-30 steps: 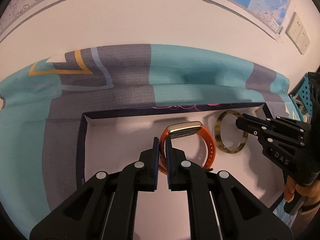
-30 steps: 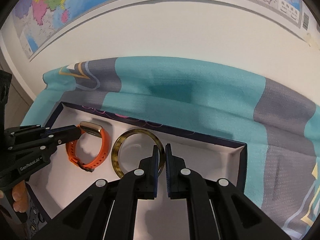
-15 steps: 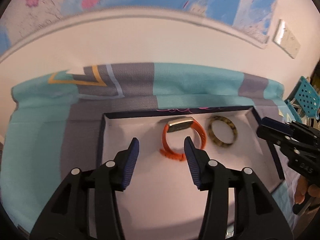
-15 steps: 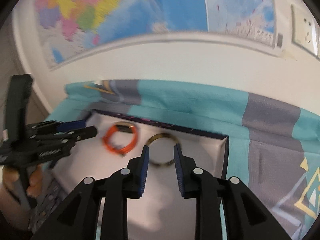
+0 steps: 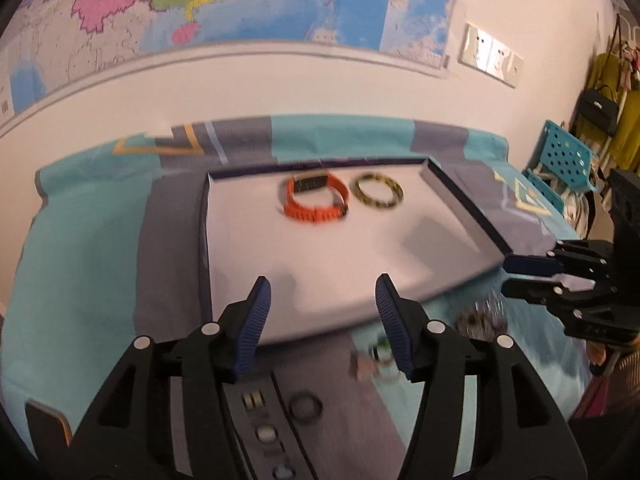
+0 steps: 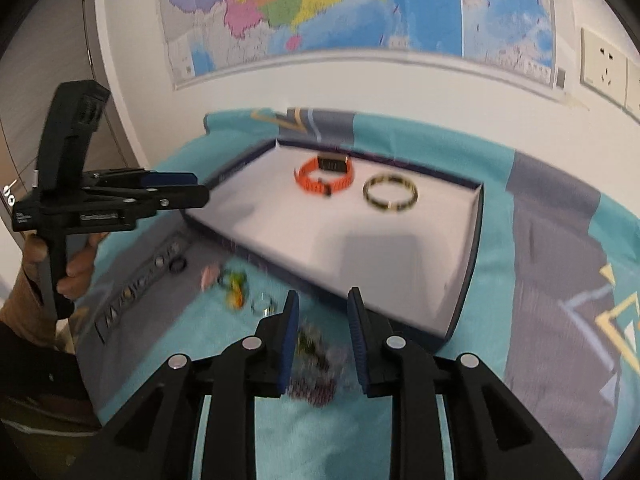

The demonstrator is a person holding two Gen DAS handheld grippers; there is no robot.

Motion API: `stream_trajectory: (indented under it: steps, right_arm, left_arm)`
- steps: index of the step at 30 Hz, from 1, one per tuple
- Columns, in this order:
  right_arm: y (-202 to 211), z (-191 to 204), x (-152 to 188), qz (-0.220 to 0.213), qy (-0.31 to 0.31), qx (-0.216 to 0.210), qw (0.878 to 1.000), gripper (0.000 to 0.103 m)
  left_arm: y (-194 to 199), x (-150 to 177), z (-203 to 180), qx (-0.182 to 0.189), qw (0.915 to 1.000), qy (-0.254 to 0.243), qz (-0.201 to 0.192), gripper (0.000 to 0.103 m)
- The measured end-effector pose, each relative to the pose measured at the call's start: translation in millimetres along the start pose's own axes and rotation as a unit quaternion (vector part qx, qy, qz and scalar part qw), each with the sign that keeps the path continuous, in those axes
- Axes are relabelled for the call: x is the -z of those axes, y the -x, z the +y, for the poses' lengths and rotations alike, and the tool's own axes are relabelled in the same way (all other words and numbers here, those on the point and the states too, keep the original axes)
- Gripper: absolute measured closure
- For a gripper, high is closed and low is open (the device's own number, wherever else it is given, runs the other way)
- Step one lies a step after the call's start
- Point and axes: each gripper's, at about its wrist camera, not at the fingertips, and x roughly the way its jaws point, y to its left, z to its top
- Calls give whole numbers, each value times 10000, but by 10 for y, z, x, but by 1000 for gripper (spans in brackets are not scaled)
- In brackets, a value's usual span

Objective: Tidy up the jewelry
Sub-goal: 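Withdraw both grippers and move the right gripper to the clear crystal bracelet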

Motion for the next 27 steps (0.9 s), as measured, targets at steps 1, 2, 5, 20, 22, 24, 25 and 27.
stream_trajectory:
  steps: [1,2,5,20,22,24,25,27]
  right_arm:
    - [-11,8,44,47,31,63,10000,80]
    - [-12,15,70,72,46,102,9999,79]
    - [-46,21,136,167,64,158,9997,79]
    - [-291,107,161,487,505,205,9973,86]
    - [-278,100,171,523,495,114,9973,96]
    - [-268,101,188,524,516,138,9972,98]
    - [-246,90,194,506,473,124,9975,103]
    - [-205,74,194,465,404,100,9981,103]
  left_arm:
    - [-1,48,-10,34,10000,-3,30,48]
    - [11,97,-21,59,10000,-7,56,48]
    - [17,226,-49,99,9999,-11,121,46]
    - [-20,452,-106,213,9994,102,262,33]
    - [-29,470,-109,224,9993,105,287,33]
    - [-41,481,-122,233,9992,97,309,33]
    - [-49,485,-127,240,9992,95,318,33]
    - [-60,489,-132,260,9991,89,329,33]
